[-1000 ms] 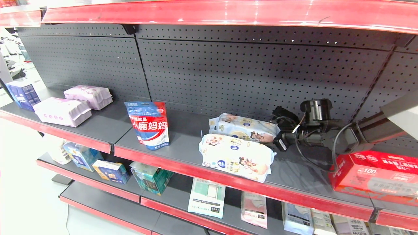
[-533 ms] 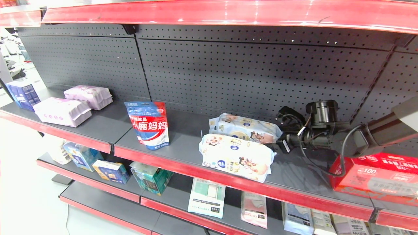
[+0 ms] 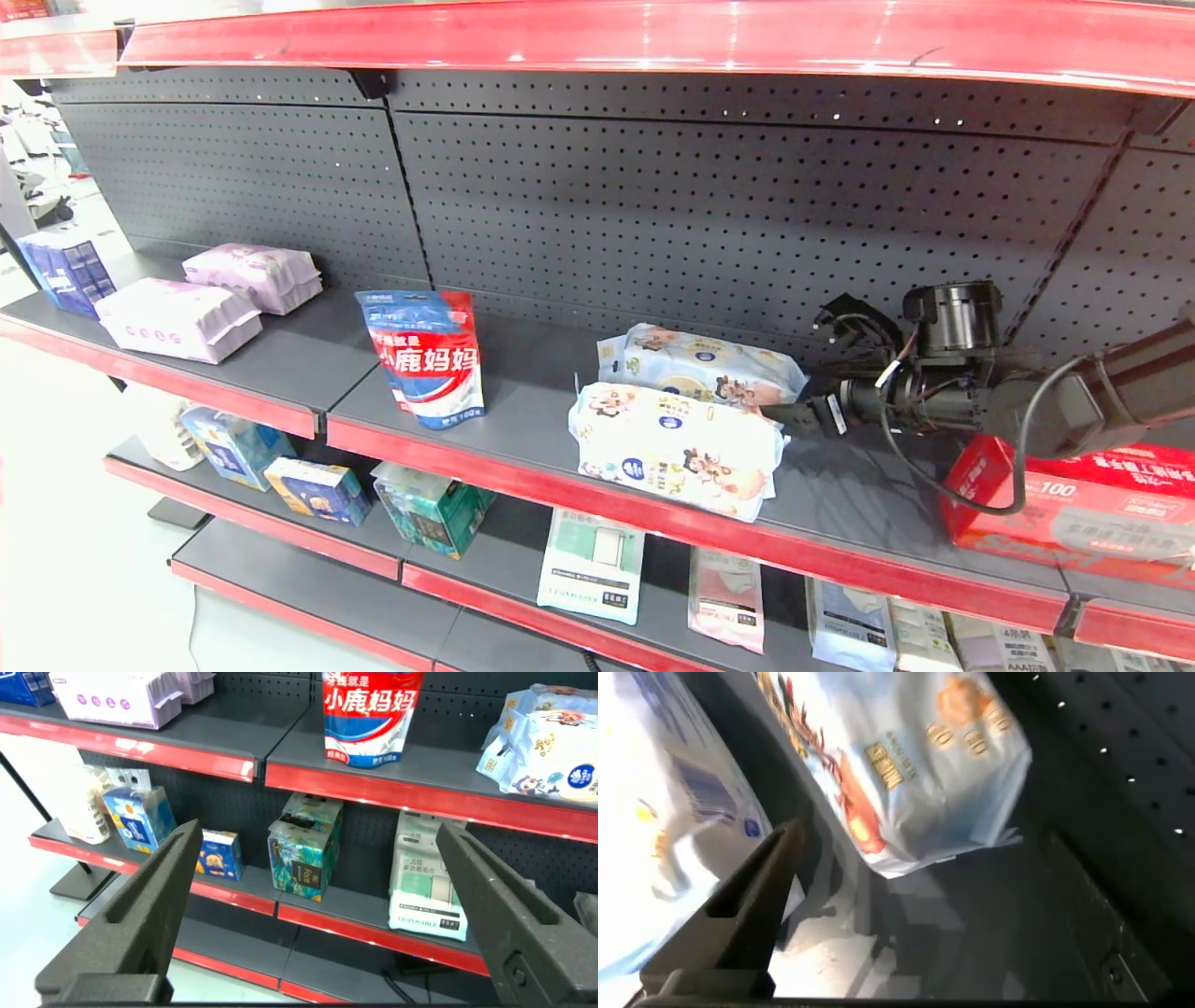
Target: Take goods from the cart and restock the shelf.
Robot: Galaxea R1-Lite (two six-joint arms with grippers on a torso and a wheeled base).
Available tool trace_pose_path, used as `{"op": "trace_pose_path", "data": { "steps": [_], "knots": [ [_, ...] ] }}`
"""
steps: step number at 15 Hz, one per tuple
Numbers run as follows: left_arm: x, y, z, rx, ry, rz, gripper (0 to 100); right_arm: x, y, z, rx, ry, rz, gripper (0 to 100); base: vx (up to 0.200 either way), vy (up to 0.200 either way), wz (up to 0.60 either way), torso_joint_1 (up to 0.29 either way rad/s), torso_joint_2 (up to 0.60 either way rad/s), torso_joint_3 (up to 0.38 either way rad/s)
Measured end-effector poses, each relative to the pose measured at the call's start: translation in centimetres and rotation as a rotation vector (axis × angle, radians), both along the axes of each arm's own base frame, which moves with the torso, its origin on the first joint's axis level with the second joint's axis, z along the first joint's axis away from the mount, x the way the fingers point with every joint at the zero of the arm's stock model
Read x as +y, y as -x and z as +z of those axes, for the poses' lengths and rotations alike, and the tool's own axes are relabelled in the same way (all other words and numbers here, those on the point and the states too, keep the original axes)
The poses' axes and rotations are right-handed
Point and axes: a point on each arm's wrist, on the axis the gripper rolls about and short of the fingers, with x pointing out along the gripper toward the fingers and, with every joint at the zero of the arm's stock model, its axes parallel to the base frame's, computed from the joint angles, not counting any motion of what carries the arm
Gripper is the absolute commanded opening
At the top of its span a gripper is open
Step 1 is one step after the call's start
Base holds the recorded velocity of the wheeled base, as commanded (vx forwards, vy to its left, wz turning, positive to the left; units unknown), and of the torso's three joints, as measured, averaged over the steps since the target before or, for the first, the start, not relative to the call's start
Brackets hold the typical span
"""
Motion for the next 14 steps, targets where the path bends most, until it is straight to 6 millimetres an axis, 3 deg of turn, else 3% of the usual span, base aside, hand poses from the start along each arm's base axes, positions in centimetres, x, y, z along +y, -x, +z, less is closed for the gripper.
{"op": "trace_pose_path", "data": {
  "steps": [6, 14],
  "knots": [
    [0.0, 0.0, 0.0, 0.000, 0.000, 0.000, 100, -0.7, 0.8, 2.0, -0.044, -0.018, -0.032, 100, 0.000, 0.000, 0.00, 0.000, 0.00, 0.000],
    [0.0, 0.0, 0.0, 0.000, 0.000, 0.000, 100, -2.0, 5.0, 5.0, -0.069, -0.098, -0.140, 100, 0.000, 0.000, 0.00, 0.000, 0.00, 0.000]
  ]
}}
